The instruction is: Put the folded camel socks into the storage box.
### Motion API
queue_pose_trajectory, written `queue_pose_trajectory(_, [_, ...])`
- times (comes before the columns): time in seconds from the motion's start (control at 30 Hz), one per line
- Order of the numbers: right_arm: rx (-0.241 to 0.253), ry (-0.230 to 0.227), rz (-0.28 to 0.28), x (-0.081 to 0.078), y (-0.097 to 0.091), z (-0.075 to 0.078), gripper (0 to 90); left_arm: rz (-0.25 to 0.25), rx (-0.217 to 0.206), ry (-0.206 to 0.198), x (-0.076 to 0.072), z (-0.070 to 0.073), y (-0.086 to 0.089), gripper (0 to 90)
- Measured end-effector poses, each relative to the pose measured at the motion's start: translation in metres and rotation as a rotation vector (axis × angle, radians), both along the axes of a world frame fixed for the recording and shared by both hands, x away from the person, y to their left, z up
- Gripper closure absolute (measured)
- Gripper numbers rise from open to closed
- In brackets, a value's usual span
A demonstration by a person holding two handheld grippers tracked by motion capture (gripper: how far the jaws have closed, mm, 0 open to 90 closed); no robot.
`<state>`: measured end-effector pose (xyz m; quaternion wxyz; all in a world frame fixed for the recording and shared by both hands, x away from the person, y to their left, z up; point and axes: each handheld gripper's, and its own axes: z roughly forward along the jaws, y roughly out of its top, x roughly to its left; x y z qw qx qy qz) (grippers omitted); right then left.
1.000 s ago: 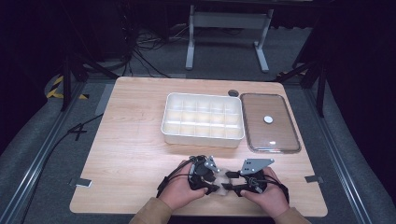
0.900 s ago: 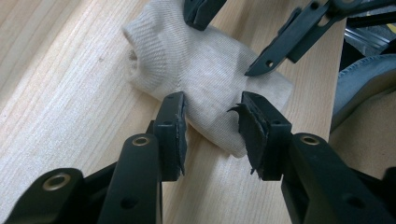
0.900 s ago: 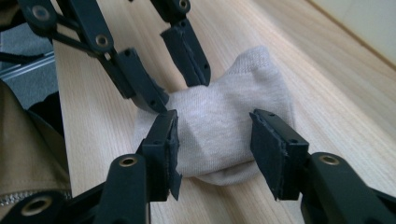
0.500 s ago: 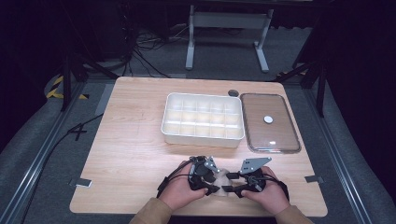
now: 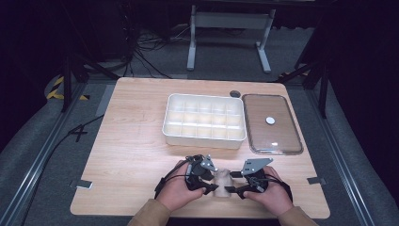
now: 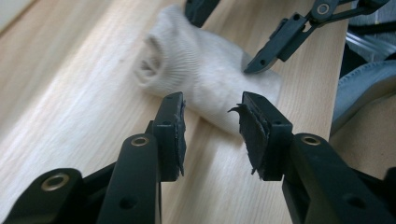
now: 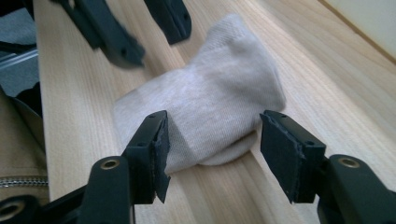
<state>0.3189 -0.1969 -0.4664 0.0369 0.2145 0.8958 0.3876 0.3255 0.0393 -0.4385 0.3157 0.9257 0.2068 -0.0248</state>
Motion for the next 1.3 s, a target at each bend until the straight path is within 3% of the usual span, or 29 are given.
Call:
queue_pose_trajectory(0.27, [-0.015, -0.017, -0.006, 0.001, 0.0, 0.005, 40.7, 0.079, -0.029, -0.005, 0.003, 0.009, 0.023, 60.6])
queue_pose_trajectory(0.53, [-0.004, -0.019, -0.014, -0.001, 0.002, 0.009, 38.1, 0.062, 0.003, -0.003, 0.0, 0.004, 0.016, 60.5])
queue_pose_trajectory(0.77, [0.019, -0.031, -0.047, -0.001, 0.001, 0.014, 37.2, 0.008, 0.03, -0.007, -0.006, -0.002, -0.001, 62.0])
queue_pose_trajectory(1.03, [0.06, -0.046, -0.096, -0.002, 0.008, 0.018, 38.0, 0.003, 0.051, -0.014, -0.008, -0.004, -0.007, 62.1])
queue_pose_trajectory(1.3, [0.083, -0.027, -0.159, 0.005, 0.012, 0.016, 39.3, 0.002, 0.055, -0.018, -0.008, -0.005, -0.01, 62.7])
